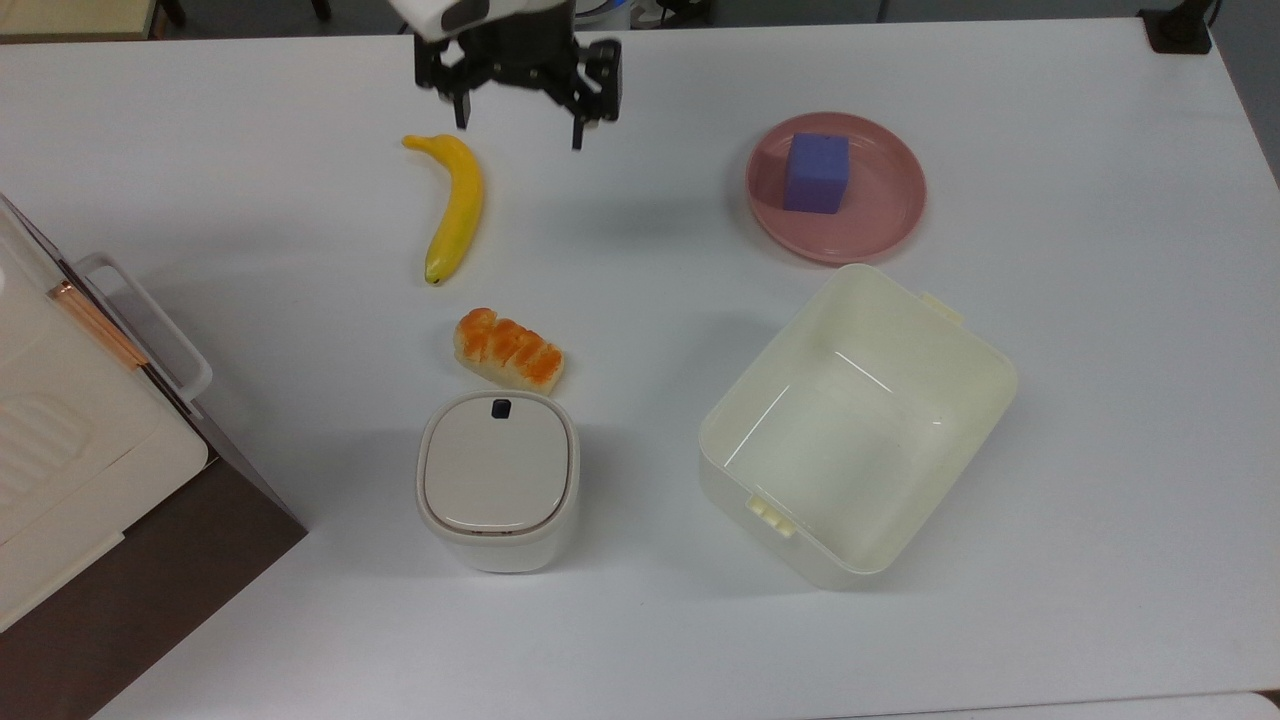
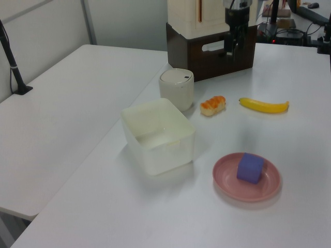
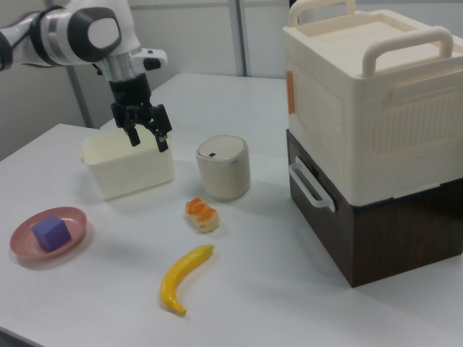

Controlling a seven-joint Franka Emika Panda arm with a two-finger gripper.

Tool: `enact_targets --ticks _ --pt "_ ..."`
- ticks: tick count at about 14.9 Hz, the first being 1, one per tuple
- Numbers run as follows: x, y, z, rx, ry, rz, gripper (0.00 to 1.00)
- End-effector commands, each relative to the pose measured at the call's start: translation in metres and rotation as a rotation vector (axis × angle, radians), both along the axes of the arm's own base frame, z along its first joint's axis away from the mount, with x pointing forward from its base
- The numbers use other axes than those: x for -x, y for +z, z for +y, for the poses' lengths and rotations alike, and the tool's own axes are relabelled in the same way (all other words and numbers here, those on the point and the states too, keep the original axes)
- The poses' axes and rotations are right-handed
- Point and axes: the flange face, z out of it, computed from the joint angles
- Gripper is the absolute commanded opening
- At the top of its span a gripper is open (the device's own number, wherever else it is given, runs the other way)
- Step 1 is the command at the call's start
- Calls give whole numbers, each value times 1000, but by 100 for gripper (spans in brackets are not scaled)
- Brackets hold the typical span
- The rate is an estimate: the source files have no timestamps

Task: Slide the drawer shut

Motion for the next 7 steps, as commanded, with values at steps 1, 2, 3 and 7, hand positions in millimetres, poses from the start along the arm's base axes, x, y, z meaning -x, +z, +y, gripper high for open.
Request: enact_targets --ticks 1,2,3,7 --pt "19 20 5 -16 30 -2 100" --pt "21 25 6 -17 42 -10 100" --pt "24 28 6 -17 65 -12 100" --pt "30 38 -5 -60 111 -14 100"
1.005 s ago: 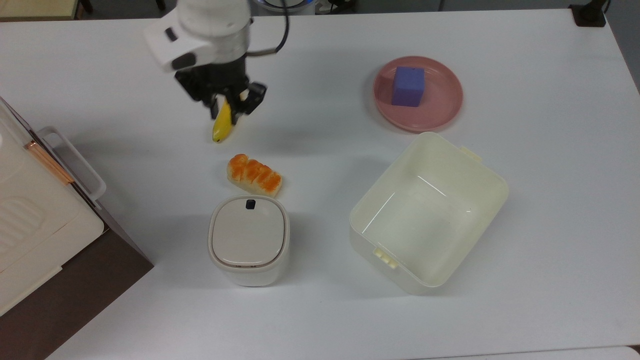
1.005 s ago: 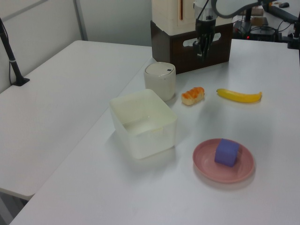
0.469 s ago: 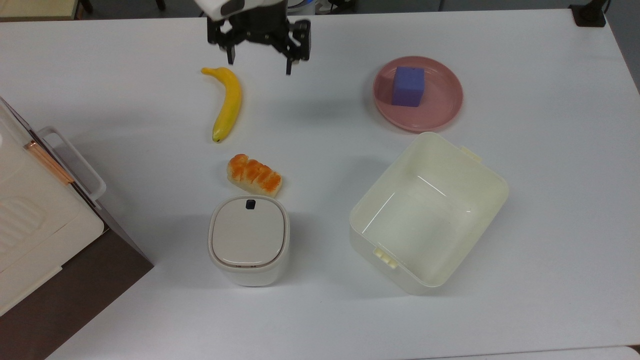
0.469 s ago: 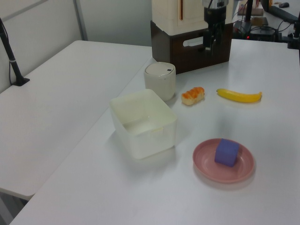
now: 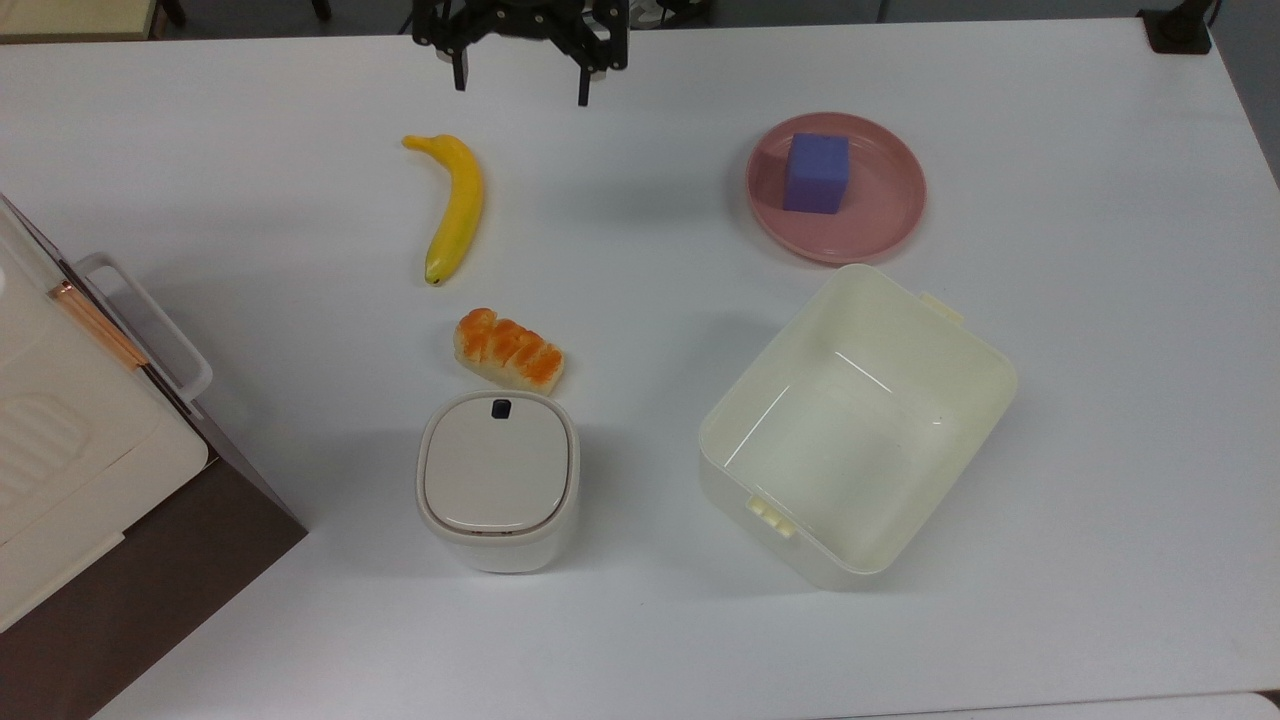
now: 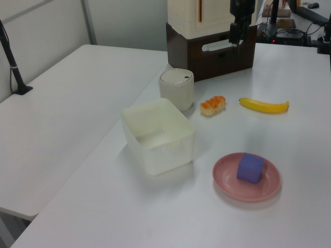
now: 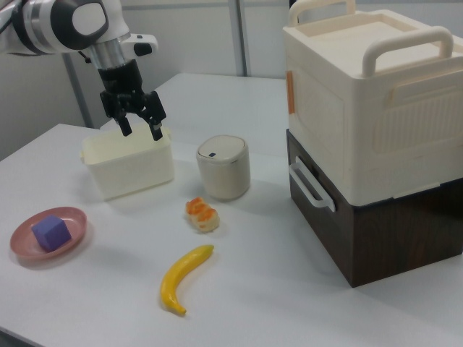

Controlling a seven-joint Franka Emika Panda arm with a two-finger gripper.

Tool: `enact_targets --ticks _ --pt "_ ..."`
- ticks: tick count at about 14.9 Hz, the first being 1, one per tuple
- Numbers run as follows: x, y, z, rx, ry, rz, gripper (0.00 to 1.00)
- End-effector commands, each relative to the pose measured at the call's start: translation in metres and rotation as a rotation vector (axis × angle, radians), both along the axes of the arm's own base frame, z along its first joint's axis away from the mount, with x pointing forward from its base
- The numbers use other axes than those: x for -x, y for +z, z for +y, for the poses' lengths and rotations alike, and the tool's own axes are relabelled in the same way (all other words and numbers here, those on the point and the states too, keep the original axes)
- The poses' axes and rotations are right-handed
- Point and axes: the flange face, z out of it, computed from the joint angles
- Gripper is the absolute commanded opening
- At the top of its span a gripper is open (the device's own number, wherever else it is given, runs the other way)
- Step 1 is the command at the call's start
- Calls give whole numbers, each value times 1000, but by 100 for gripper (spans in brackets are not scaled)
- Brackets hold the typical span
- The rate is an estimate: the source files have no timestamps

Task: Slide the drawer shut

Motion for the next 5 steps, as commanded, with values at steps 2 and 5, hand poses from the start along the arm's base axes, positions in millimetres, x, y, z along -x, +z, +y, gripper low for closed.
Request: enact_targets --ticks 2,5 --pt "16 8 -9 -55 38 25 100" --pt "17 7 -5 -54 42 37 100"
